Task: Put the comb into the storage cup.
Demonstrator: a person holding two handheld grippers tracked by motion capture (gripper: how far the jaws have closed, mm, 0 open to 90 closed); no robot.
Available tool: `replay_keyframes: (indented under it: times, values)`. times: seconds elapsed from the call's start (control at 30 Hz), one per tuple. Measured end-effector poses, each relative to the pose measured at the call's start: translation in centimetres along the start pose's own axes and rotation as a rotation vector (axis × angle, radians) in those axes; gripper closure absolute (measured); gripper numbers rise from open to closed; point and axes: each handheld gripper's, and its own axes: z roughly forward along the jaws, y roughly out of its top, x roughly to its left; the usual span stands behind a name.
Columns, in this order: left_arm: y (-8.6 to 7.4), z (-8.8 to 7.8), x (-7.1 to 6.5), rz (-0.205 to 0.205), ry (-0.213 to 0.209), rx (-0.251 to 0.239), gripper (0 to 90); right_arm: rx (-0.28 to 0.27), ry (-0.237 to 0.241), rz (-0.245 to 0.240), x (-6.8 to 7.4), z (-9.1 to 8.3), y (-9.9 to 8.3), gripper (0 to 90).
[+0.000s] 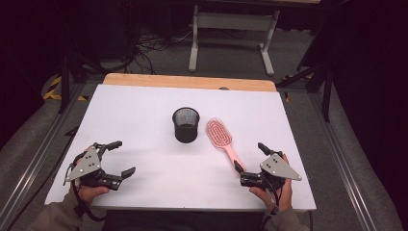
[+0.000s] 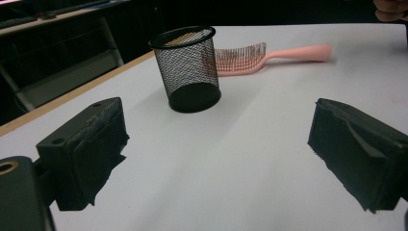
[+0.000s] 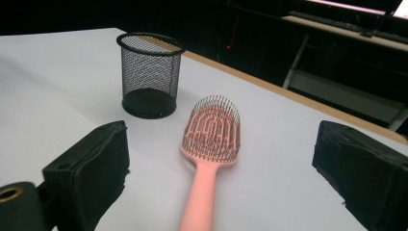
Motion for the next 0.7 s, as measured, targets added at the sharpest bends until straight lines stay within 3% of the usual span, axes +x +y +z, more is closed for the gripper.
replay_keyframes:
  times: [0.4, 0.53, 0.7]
  values:
    - [-0.5, -0.3, 0.1, -0.01, -0.004, 0.012, 6.8, 0.04, -0.014, 0.023, -0.4, 0.2, 0.8, 7.3]
    - [-0.5, -0.5, -0.1, -0.016, -0.004, 0.009, 6.7, 0.079, -0.013, 0.026, -0.4, 0.7, 1.4, 7.3]
    - [-0.6, -0.8, -0.2, -0.016, -0.002, 0.015, 6.6, 0.183, 0.017, -0.001, -0.8, 2.0, 2.8, 7.3]
